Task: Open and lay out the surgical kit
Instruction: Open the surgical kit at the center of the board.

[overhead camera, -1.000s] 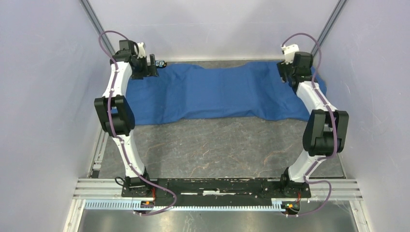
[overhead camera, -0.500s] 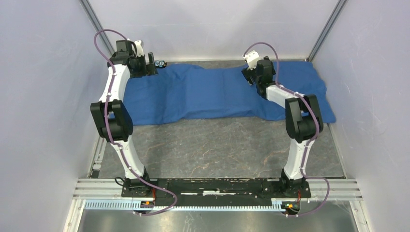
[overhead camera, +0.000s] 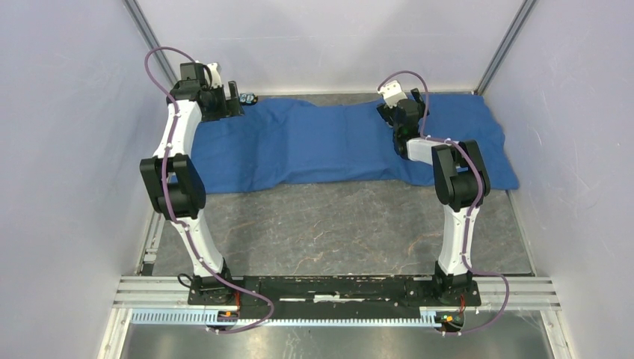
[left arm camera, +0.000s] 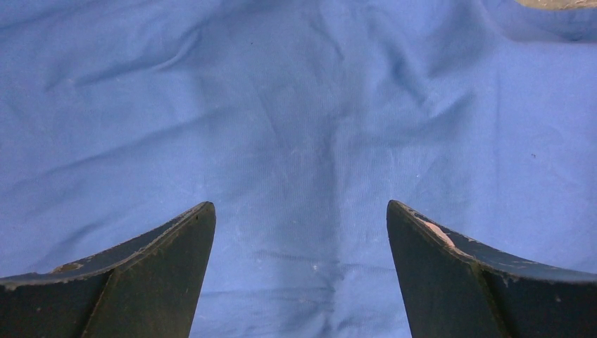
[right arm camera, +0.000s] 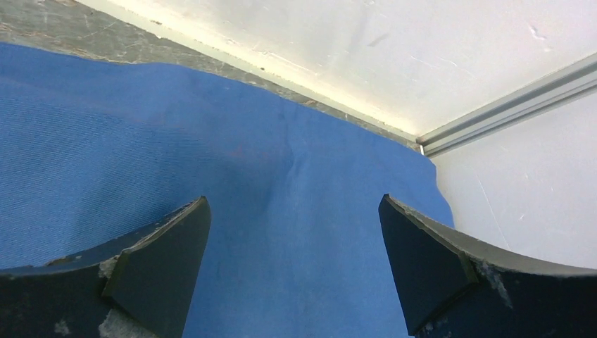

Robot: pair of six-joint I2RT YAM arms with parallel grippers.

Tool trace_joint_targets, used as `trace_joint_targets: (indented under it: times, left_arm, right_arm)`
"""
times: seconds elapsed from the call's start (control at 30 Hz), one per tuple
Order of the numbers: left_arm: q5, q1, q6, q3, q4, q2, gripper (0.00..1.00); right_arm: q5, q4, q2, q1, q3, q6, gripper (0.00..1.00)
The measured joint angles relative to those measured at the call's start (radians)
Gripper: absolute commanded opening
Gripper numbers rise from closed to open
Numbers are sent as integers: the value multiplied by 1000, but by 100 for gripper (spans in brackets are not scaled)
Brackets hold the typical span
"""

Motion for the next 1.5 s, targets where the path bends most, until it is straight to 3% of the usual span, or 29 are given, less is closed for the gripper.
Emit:
trace_joint_targets:
  times: [0.5, 0.7, 1.5]
  left_arm:
    - [0, 0, -4, 0, 6, 0, 98]
    - [0, 0, -4, 0, 5, 0, 98]
    - [-4, 0, -4, 0, 5, 0, 99]
  right_arm:
    - [33, 97, 1, -17, -65, -14, 98]
    - [55, 86, 1, -59, -164, -32, 98]
    - [-46, 65, -9, -256, -177, -12, 98]
